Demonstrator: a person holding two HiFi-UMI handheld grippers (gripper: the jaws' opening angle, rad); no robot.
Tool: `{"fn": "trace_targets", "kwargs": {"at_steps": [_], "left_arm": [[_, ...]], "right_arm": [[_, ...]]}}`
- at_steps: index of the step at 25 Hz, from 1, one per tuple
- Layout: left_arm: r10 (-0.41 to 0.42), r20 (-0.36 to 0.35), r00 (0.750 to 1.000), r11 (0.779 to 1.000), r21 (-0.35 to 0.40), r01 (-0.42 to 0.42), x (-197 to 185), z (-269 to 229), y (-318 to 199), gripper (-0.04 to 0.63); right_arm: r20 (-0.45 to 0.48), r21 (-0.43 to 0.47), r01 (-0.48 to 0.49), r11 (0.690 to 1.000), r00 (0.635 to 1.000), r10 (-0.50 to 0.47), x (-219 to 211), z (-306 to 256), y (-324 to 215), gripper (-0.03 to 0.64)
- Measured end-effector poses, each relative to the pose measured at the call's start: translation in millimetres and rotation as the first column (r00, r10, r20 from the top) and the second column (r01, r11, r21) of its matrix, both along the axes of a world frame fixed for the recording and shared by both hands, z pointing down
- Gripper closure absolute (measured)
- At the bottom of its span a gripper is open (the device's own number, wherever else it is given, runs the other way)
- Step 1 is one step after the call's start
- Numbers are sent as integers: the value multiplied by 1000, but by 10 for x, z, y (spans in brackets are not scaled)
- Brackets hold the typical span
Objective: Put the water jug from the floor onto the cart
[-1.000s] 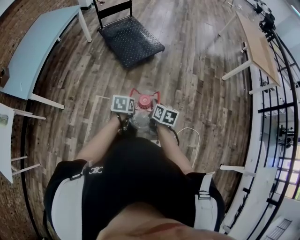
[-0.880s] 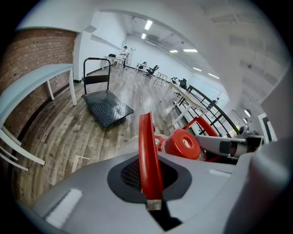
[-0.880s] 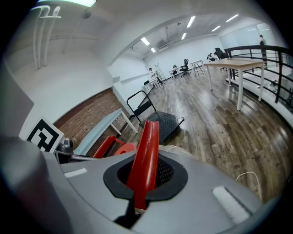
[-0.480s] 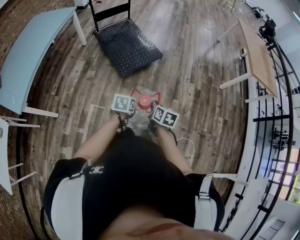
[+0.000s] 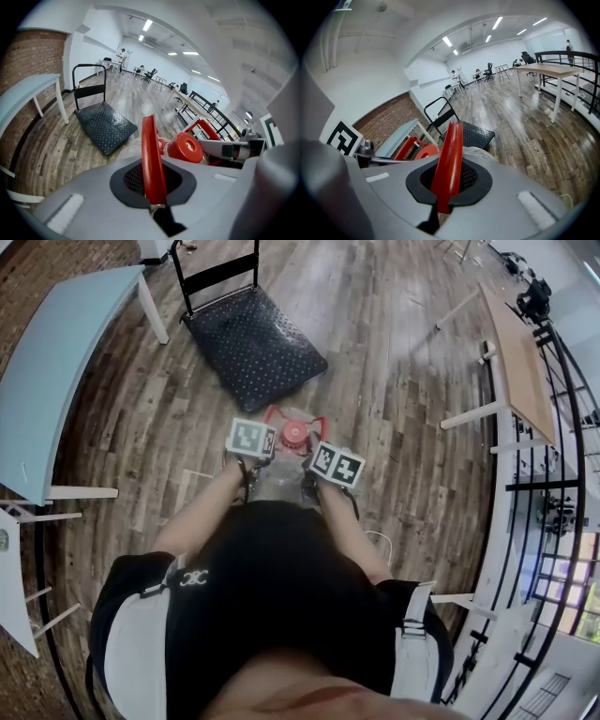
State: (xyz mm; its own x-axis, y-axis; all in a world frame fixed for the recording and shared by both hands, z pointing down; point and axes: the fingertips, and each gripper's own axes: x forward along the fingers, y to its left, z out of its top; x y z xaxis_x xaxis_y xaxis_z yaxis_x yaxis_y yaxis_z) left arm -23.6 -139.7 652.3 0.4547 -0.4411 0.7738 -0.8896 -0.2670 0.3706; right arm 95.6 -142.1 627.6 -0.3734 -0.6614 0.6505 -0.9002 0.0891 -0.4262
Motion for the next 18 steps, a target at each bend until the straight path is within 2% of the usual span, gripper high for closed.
{"fn": "trace_targets", "kwargs": {"at_steps": [8,12,18], "left_arm": [[-30,-3,1000,998,49,30,-273,-124,-521,591],[-42,23,999,996,75,41,-353,-131,-727,588],[-68,46,997,995,71,65,-441,-35,-1077,587]], "right_arm": [[-9,39,24,999,1000,-24,-248,-171,-557,600],[-12,46,50,998,999,-50,-320,-183,-790,600],[-1,33,93,995,996,-93,-409,-61,-1175,600]]}}
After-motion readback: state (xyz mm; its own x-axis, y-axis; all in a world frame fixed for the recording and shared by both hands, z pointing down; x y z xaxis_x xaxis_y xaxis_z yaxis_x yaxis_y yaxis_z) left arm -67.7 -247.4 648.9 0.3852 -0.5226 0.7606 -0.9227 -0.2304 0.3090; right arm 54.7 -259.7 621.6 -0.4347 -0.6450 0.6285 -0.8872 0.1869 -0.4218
